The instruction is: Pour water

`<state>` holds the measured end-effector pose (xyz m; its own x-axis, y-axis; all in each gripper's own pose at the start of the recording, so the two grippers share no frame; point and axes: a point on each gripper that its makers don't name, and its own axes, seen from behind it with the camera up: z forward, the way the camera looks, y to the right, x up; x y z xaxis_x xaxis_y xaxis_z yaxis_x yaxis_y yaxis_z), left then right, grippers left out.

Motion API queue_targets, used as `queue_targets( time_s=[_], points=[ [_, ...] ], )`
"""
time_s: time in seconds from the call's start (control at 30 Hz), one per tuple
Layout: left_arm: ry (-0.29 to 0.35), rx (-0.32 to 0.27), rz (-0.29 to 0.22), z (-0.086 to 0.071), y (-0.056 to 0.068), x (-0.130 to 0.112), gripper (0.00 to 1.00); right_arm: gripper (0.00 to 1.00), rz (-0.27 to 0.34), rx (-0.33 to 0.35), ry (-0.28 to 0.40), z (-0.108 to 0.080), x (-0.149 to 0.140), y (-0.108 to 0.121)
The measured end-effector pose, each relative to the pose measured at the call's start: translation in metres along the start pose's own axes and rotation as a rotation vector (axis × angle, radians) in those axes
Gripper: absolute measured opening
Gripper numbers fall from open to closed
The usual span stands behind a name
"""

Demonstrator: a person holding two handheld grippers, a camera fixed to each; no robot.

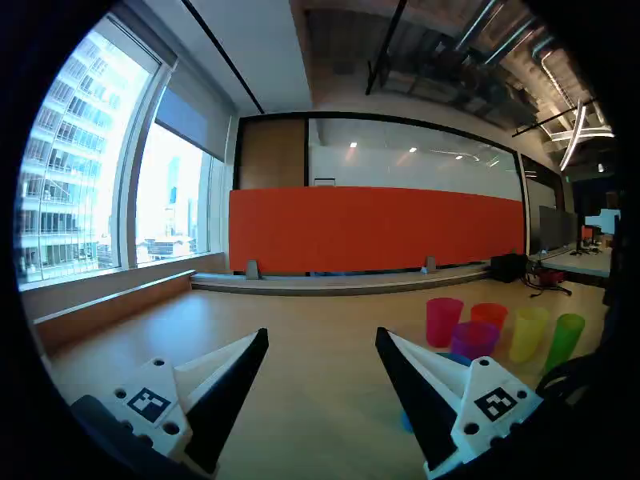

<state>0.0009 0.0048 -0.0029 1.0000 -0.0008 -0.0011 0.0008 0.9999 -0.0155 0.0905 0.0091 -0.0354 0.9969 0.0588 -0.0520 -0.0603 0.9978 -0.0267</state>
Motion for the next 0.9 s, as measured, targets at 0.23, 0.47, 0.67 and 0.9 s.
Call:
queue_targets(
  time_s=[0.23,0.47,0.67,0.9],
  points=[
    [-0.001,-0.002,0.0,0.0005,-0.0001,0.0,1.0,0.99,-0.004,0.001,0.002,-0.0017,0.0013,0.0014],
    [-0.001,-0.003,0.001,0.0005,-0.0001,-0.0004,1.0,0.99,-0.012,0.005,0.006,-0.003,0.0016,0.0025],
    [-0.001,-0.003,0.001,0.0004,0.0007,-0.0003,1.0,0.99,-0.037,0.011,0.018,-0.0051,0.0049,0.0001],
    [-0.001,-0.003,0.001,0.0008,0.0001,-0.0001,1.0,0.99,-0.09,0.021,0.035,-0.0017,0.0016,-0.0072]
  ],
)
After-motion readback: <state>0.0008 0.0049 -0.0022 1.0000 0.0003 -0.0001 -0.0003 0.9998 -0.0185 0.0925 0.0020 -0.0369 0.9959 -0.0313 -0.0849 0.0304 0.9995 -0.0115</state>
